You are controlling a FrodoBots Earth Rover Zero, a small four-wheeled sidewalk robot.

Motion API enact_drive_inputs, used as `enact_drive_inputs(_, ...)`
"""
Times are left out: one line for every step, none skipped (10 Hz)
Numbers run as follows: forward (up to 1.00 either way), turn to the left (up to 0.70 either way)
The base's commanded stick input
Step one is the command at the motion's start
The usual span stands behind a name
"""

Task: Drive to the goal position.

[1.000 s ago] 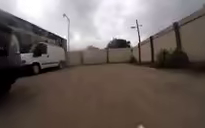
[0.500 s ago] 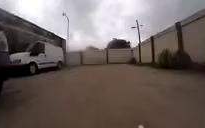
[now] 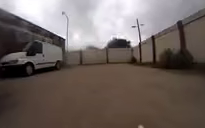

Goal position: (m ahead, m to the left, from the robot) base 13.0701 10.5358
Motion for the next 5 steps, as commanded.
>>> enact_drive_inputs(0.5,0.0)
enact_drive_inputs(0.5,0.0)
enact_drive_inputs(0.5,0.0)
enact_drive_inputs(0.5,0.0)
enact_drive_inputs(0.5,0.0)
